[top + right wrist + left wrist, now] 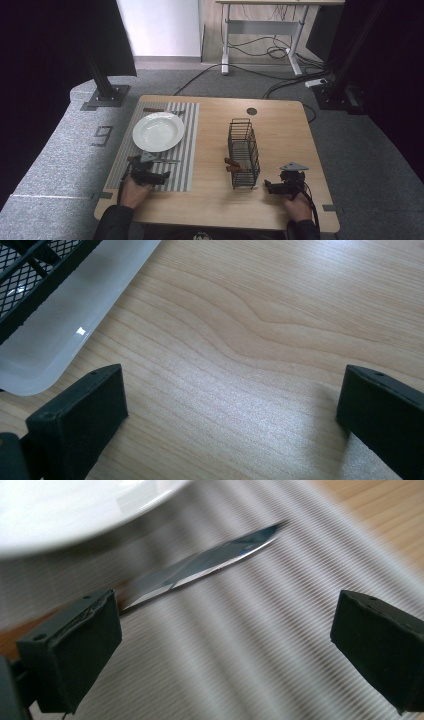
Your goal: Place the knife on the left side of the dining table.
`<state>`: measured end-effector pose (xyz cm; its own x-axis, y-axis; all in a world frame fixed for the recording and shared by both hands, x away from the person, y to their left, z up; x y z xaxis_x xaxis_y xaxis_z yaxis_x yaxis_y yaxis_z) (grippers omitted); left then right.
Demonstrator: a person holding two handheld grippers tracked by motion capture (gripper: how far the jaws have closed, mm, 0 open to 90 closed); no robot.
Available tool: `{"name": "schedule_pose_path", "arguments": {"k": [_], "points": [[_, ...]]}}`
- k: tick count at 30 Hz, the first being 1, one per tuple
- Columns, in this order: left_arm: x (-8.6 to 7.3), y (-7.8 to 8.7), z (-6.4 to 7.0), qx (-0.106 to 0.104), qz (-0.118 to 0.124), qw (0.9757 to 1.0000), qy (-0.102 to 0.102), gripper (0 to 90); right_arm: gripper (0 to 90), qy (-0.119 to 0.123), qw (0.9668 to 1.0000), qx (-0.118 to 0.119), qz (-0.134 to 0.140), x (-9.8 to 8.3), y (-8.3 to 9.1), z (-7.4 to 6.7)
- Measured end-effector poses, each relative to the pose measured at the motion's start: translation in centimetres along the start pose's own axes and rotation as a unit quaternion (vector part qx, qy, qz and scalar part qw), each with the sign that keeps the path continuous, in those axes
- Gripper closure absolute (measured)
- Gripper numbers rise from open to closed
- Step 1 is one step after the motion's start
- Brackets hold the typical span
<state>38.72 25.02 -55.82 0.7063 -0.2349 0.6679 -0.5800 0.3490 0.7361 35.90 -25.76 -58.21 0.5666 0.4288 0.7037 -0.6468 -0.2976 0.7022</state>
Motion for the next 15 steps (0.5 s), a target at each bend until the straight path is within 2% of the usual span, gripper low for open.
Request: {"name": "schedule_pose_path", "arguments": {"k": [1,2,3,4,5,6,7,8,9,11,15], "points": [[0.0,0.0,0.0,0.0,0.0,1.0,0.0,0.0,0.0,0.0,1.0,0.0,0.0,0.0,0.0,0.0],[-0.5,0.4,-0.9,0.013,-0.004,0.9999,0.008,0.0,0.0,0.0,1.0,0.0,0.0,0.0,0.0,0.0],[-1.4,1.2,-2.6,0.036,-0.011,0.999,0.024,0.0,0.0,0.0,1.0,0.0,0.0,0.0,0.0,0.0],[-1.7,1.4,-3.3,0.042,-0.009,0.9984,0.038,0.0,0.0,0.0,1.0,0.0,0.0,0.0,0.0,0.0],[-1.7,1.4,-3.3,0.042,-0.009,0.9984,0.038,0.0,0.0,0.0,1.0,0.0,0.0,0.0,0.0,0.0],[-1.8,1.5,-3.9,0.036,-0.004,0.9972,0.065,0.0,0.0,0.0,1.0,-0.001,0.0,0.0,0.0,0.0],[-1.8,1.7,-4.2,0.023,0.001,0.9967,0.078,0.0,0.0,0.0,1.0,-0.001,0.0,0.0,0.0,0.0],[-1.8,1.6,-4.4,0.026,-0.006,0.9967,0.077,0.7,0.0,0.0,1.0,0.0,0.0,0.0,0.0,0.0],[-1.9,1.2,-4.4,0.032,-0.023,0.9963,0.076,1.3,0.0,0.0,1.0,0.0,0.0,0.0,0.0,0.0],[-1.9,0.9,-4.2,0.045,-0.031,0.9968,0.058,0.0,0.0,0.0,1.0,0.0,0.0,0.0,0.0,0.0],[-1.9,0.9,-4.2,0.043,-0.027,0.9972,0.055,0.0,0.0,0.0,1.0,0.0,0.0,0.0,0.0,0.0]]}}
Point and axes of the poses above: each handheld gripper's, and its own axes: y roughly backward along the jaws, x roughly out of its top, z roughly to its right, the point moved 3 cm from there along -y, roughly forward along the jaws, and after that the axes turned 10 degrees about y, right-handed, at the moved point
